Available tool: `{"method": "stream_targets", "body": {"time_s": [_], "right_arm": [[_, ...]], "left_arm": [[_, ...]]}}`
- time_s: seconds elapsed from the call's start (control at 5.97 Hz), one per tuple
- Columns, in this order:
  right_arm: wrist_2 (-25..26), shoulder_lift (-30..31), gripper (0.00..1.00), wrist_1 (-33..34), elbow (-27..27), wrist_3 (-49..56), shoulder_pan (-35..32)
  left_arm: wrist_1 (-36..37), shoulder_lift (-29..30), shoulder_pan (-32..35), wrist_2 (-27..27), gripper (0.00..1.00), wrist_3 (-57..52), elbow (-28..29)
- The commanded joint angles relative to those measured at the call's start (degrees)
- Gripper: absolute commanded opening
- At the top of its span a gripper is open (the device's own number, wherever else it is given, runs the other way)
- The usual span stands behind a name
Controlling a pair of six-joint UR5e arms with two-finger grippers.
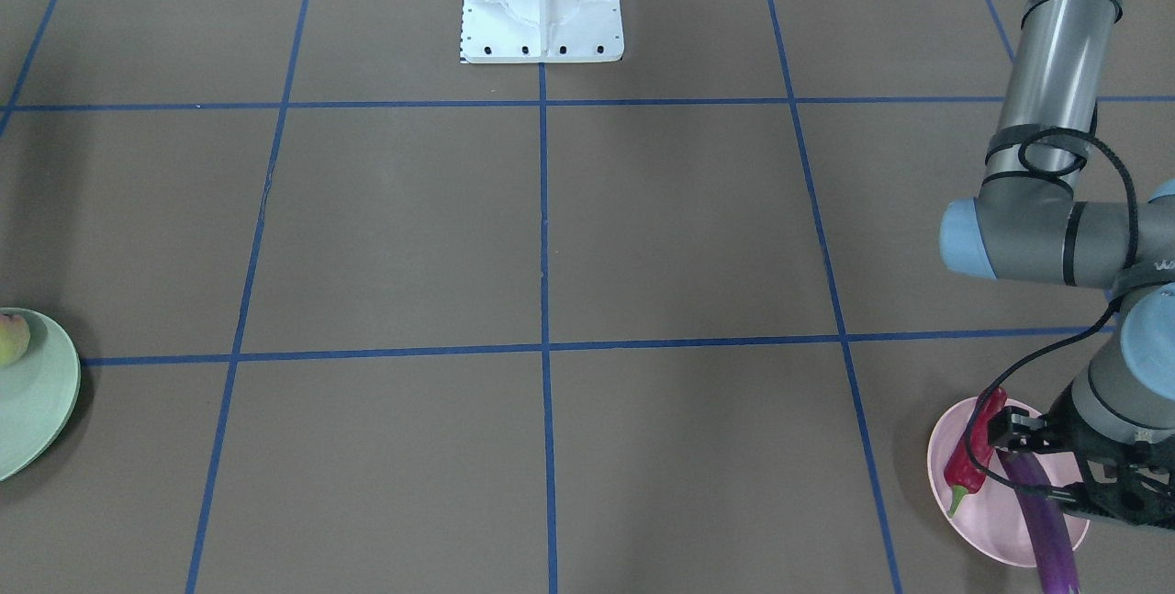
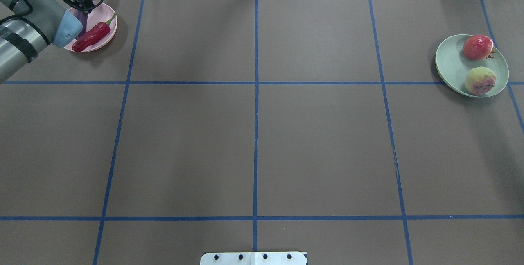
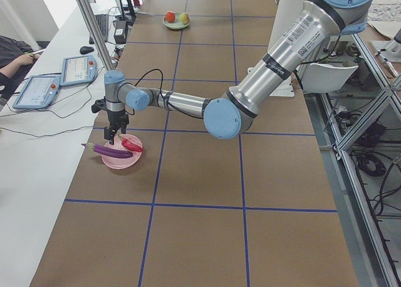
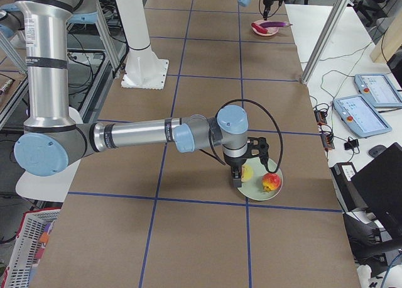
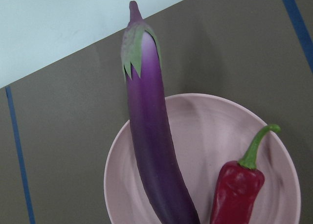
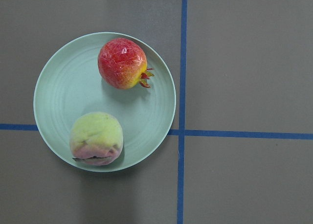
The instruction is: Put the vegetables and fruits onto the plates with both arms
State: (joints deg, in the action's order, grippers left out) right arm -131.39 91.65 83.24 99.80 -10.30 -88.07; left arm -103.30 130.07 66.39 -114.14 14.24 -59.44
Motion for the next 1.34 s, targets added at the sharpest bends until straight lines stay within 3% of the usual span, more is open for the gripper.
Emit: {"method": "stream_targets", "body": {"time_s": [0.0, 0.17, 0.34, 0.5, 0.67, 0.84, 1.17], "right_arm": [[-0.01, 0.02, 1.0, -0.01, -0.04, -0.07, 0.0], [-0.01, 0.02, 1.0, -0.01, -0.04, -0.07, 0.0], [-0.01, 0.02, 1.0, -0.01, -0.04, -0.07, 0.0], [0.08, 0.02, 1.0, -0.01, -0.04, -0.07, 0.0], [0.08, 0.02, 1.0, -0.01, -0.04, 0.02, 0.0], [0.08, 0.11, 1.0, -0.01, -0.04, 0.02, 0.0], [-0.01, 0.28, 1.0, -0.01, 0.05, 0.02, 0.0]], "left_arm": [[0.11, -6.79, 4.86, -8.34, 1.0, -8.89, -4.61], [1.94, -12.15, 10.2, -15.86, 1.0, -11.93, -8.2], [11.62, -12.46, 15.64, -21.5, 1.0, -12.74, -10.67], [19.63, -14.82, 16.48, -21.56, 1.0, -13.53, -18.27], [26.15, -18.58, 17.19, -21.04, 1.0, -24.51, -23.13], [33.27, -21.93, 21.81, -21.03, 1.0, -27.92, -25.96], [33.34, -36.13, 23.51, -20.77, 1.0, -27.96, -39.62]]}}
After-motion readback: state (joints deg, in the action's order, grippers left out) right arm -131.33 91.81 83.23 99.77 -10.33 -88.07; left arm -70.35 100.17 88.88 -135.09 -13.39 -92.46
